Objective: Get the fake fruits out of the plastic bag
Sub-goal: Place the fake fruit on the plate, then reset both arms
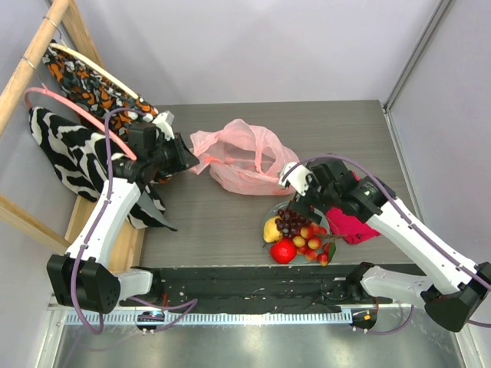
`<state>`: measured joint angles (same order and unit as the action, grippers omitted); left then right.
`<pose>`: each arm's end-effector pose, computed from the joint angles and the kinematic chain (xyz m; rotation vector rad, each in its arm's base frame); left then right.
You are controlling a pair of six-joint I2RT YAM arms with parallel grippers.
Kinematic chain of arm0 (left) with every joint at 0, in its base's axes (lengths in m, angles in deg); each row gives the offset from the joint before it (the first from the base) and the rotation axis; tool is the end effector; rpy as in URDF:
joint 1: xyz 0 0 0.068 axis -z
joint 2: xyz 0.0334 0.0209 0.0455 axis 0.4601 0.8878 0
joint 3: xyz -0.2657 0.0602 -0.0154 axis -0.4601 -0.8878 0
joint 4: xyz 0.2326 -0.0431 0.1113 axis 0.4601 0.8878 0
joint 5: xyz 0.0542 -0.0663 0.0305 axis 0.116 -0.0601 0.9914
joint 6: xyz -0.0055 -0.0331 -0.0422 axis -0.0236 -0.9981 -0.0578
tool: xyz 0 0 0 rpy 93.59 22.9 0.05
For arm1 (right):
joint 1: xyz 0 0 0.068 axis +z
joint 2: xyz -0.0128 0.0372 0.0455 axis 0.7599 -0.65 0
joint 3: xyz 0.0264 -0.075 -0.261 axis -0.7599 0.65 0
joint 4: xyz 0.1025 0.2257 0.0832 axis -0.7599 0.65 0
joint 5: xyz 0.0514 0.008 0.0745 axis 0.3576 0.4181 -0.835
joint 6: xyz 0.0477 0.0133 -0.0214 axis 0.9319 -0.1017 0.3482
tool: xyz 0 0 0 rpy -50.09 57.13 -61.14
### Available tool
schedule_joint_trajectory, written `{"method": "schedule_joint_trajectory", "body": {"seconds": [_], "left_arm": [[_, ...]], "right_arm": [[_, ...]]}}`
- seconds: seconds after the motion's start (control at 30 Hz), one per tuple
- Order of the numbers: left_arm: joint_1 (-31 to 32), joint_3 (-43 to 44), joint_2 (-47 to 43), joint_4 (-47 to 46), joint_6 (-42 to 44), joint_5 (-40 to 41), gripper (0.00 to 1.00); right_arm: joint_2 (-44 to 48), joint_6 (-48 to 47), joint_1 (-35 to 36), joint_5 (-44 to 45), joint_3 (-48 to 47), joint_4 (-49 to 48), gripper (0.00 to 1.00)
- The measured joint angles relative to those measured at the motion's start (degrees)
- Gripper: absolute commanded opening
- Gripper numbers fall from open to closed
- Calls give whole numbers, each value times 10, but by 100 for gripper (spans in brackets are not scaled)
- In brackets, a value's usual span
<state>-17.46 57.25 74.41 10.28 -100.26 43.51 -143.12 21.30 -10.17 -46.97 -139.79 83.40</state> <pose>0.2653 -0.0590 0.3413 -0.1149 2.2324 -0.7397 0.1587 0.1268 0.3275 -1.4359 2.0456 -0.0301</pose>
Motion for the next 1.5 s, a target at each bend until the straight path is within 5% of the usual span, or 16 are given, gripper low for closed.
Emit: {"method": "schedule_joint_trajectory", "body": {"seconds": [0.07, 0.1, 0.3, 0.7, 1.07, 1.5], "left_arm": [[0, 0, 0, -1, 5, -3, 64], [0, 0, 0, -1, 2, -5, 99], [0, 1, 0, -1, 5, -3, 100], [-7, 14, -42, 38, 63, 53, 100], [-32, 74, -72, 96, 99, 144, 100], [19, -65, -191, 135, 244, 4, 100]], "right_arm": [[7, 8, -8, 10, -17, -6, 100], [12, 12, -15, 17, -23, -14, 100], [17, 37, -106, 44, -28, -81, 100], [-136, 153, -301, 35, -60, -168, 100], [-141, 213, -325, 10, -51, -180, 100], [-97, 325, -327, 84, 45, -209, 100]]}}
